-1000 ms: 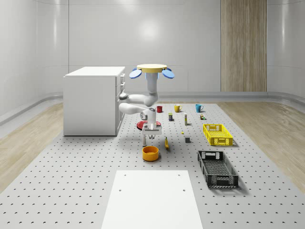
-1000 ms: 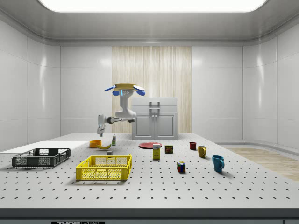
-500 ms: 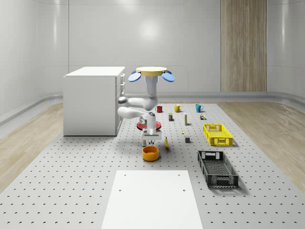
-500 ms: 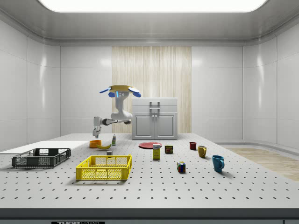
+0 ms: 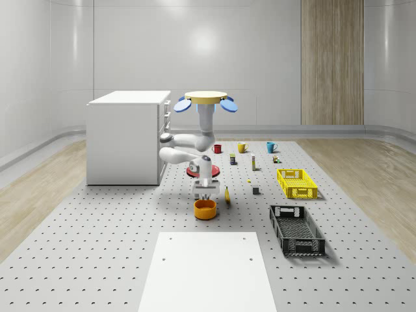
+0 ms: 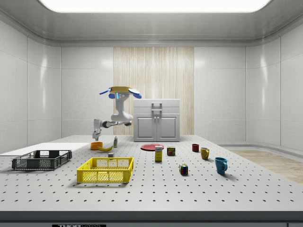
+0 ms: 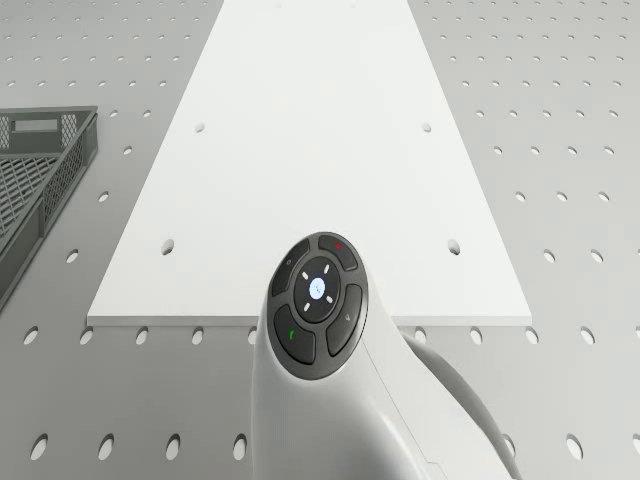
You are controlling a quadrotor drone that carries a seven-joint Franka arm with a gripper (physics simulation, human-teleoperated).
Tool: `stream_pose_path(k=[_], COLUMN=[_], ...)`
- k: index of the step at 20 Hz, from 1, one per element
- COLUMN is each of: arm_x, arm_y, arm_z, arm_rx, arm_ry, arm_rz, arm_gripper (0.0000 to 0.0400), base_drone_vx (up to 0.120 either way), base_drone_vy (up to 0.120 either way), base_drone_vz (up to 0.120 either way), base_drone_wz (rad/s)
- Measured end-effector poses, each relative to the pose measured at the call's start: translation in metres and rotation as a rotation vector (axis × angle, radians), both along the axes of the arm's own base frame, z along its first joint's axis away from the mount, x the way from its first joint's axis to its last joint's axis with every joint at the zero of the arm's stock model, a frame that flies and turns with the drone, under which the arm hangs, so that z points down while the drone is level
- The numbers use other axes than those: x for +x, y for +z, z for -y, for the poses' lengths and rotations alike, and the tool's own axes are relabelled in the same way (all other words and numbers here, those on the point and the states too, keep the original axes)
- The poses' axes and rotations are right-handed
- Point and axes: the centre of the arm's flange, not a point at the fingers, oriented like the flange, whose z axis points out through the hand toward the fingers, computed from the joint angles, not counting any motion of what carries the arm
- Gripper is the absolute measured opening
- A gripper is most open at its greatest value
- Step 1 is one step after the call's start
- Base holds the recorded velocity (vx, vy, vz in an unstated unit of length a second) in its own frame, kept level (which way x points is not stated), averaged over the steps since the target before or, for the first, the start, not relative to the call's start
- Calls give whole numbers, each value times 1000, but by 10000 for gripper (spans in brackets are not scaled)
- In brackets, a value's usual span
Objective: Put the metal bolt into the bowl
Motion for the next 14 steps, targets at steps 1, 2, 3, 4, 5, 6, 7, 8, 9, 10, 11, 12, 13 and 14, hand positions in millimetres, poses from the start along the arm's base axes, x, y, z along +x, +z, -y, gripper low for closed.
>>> stream_pose_path(k=[1,2,3,4,5,6,7,8,9,10,11,12,13,14], arm_x=[0,0,0,0,0,0,0,0,0,0,0,0,0,0], arm_y=[4,9,13,18,23,28,33,38,41,45,48,50,52,52], arm_z=[0,0,0,0,0,0,0,0,0,0,0,0,0,0], arm_rx=[0,0,0,0,0,0,0,0,0,1,2,3,3,4], arm_ry=[0,0,0,0,0,0,0,0,0,0,-1,-2,-2,-3], arm_rz=[0,0,0,0,0,0,0,0,0,1,1,1,1,1], arm_gripper=[138,138,138,138,138,138,138,138,177,227,265,295,318,336], base_drone_vx=[0,0,0,0,0,0,0,0,0,0,0,0,0,0], base_drone_vy=[0,0,0,0,0,0,0,0,0,0,0,0,0,0], base_drone_vz=[0,0,0,0,0,0,0,0,0,0,0,0,0,0], base_drone_wz=[0,0,0,0,0,0,0,0,0,0,0,0,0,0])
